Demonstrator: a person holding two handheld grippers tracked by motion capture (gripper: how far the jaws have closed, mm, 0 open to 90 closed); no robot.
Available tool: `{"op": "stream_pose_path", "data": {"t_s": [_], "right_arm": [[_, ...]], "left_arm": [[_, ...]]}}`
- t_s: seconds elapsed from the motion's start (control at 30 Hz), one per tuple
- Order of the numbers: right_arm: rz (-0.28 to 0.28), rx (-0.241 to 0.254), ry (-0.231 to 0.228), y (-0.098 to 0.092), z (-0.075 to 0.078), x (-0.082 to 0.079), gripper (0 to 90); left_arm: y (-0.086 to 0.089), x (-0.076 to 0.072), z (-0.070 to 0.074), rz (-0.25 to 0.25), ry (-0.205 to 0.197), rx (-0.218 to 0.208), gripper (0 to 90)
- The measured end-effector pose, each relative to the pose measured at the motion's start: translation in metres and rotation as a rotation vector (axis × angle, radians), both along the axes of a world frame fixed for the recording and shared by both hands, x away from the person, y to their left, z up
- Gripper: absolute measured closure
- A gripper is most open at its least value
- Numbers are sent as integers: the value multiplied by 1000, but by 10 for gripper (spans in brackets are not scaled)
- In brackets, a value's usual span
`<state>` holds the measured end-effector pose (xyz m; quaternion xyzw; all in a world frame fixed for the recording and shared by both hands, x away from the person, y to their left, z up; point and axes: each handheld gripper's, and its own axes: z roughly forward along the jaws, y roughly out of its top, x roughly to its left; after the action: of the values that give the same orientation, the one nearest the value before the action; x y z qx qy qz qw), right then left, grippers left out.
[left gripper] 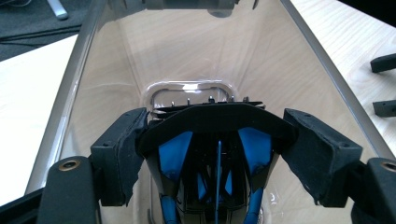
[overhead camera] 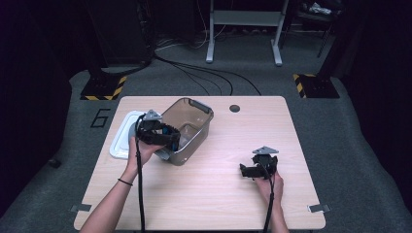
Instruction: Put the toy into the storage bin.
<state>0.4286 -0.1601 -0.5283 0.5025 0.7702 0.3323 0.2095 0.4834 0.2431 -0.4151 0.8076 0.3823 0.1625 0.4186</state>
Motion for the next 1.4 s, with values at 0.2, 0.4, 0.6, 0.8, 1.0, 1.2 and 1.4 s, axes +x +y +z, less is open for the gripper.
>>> {"op": "stream_pose_path", "data": {"t_s": [0.2, 0.4, 0.6, 0.8, 1.0, 1.2, 1.4], "right_arm": [[1, 0, 0, 0, 0, 0, 31], [-2, 0, 0, 0, 0, 0, 32], [3, -1, -2, 0, 0, 0, 32], [3, -2, -2, 0, 0, 0, 32], [-1, -1, 0, 0, 0, 0, 33], [-2, -1, 0, 0, 0, 0, 33], [-2, -1, -1, 0, 0, 0, 33]], "left_arm": [[1, -2, 2, -16, 8, 16, 249], [2, -7, 4, -23, 2, 40, 248], [2, -10, 5, -30, 2, 47, 247], [1, -16, 5, -20, -10, 56, 246], [4, -19, 4, -13, -18, 45, 246], [10, -24, 1, -4, -31, 17, 245], [12, -28, 0, -5, -44, 16, 244]]}}
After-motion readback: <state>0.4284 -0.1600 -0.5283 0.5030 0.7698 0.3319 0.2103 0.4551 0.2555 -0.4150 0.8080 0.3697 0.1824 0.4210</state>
